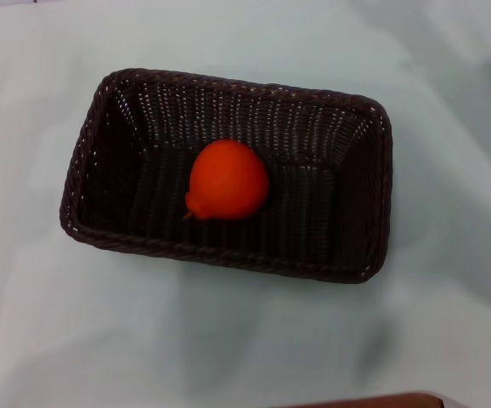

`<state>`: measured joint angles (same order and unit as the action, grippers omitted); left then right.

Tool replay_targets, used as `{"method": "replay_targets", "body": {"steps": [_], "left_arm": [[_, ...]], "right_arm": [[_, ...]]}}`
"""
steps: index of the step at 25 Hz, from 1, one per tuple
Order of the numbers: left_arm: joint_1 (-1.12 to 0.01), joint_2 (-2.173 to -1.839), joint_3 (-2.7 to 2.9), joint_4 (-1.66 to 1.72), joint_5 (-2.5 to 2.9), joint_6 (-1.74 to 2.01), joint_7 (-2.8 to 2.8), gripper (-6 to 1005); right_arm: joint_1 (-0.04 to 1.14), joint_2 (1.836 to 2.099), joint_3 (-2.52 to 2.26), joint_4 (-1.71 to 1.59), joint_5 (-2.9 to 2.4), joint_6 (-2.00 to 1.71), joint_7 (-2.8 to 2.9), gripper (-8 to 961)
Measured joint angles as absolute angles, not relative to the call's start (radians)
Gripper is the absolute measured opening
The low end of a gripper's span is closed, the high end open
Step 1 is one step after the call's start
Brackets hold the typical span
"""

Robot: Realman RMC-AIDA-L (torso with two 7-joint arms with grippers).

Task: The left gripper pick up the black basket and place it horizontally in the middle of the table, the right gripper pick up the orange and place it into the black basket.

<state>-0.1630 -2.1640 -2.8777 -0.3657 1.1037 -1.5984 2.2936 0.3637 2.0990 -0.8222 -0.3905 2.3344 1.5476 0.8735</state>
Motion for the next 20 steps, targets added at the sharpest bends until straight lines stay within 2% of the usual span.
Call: {"method": "replay_targets", "body": {"steps": [9, 20], "left_arm": [[-0.161, -2.169, -2.878, -0.232, 0.978, -1.616, 2.470, 902], [-0.162, -2.165, -2.877, -0.227, 0.969, -1.544, 2.489, 902]], "right_arm": [[0.452, 2.100, -0.443, -0.033, 2.397, 1.668, 0.481, 930], [0.445, 2.093, -0.403, 0.007, 2.393, 1.553, 0.530, 930]]}}
